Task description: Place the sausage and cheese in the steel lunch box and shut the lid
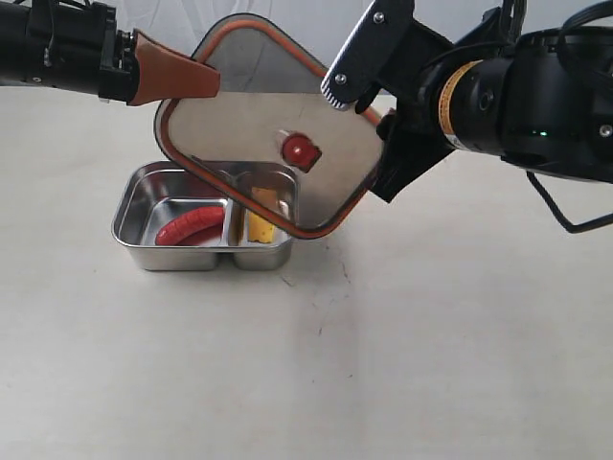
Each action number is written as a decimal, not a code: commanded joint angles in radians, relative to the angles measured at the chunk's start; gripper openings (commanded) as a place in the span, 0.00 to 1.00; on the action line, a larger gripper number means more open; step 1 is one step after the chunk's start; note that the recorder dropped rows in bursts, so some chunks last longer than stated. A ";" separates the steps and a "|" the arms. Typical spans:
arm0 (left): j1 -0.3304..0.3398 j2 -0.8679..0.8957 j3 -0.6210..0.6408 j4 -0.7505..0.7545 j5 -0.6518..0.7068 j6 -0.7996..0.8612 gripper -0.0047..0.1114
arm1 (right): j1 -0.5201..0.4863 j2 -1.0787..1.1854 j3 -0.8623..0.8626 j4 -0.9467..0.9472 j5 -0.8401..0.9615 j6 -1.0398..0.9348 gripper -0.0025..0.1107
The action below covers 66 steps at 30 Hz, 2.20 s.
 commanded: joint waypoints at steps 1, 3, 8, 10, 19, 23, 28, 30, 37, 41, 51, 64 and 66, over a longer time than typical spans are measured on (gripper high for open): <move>-0.004 0.003 -0.004 -0.020 0.003 0.005 0.04 | -0.002 -0.010 -0.005 -0.009 0.110 0.028 0.59; -0.004 0.003 -0.004 -0.023 0.003 0.005 0.04 | -0.002 -0.010 -0.005 -0.032 0.146 0.057 0.59; 0.001 0.003 -0.004 -0.039 0.003 0.005 0.04 | -0.008 -0.057 -0.005 -0.029 0.128 0.194 0.59; 0.009 0.001 -0.004 -0.070 0.003 0.005 0.04 | -0.042 -0.097 -0.003 0.036 0.067 0.239 0.59; 0.097 -0.046 -0.004 -0.107 0.003 -0.001 0.04 | -0.320 -0.208 0.130 0.401 -0.402 0.284 0.59; 0.121 -0.071 -0.004 -0.131 0.003 -0.013 0.04 | -0.388 -0.204 0.229 0.507 -0.628 0.294 0.59; 0.126 -0.096 -0.004 -0.132 0.003 -0.040 0.04 | -0.441 -0.162 0.338 0.540 -0.955 0.394 0.59; 0.126 -0.100 -0.004 -0.132 0.003 -0.052 0.04 | -0.454 -0.131 0.358 0.523 -1.071 0.433 0.59; 0.126 -0.125 -0.004 -0.098 0.003 -0.102 0.04 | -0.503 0.054 0.364 0.449 -1.433 0.547 0.59; 0.126 -0.154 -0.004 -0.088 0.003 -0.116 0.04 | -0.557 0.183 0.364 0.410 -1.655 0.571 0.59; 0.126 -0.176 -0.004 -0.094 0.003 -0.108 0.04 | -0.687 0.388 0.266 0.179 -1.724 0.628 0.45; 0.126 -0.176 -0.004 -0.115 0.003 -0.077 0.04 | -0.672 0.390 0.083 -0.073 -1.724 0.802 0.46; 0.126 -0.176 -0.004 -0.117 0.003 -0.077 0.04 | -0.645 0.390 0.065 -0.060 -1.724 0.779 0.46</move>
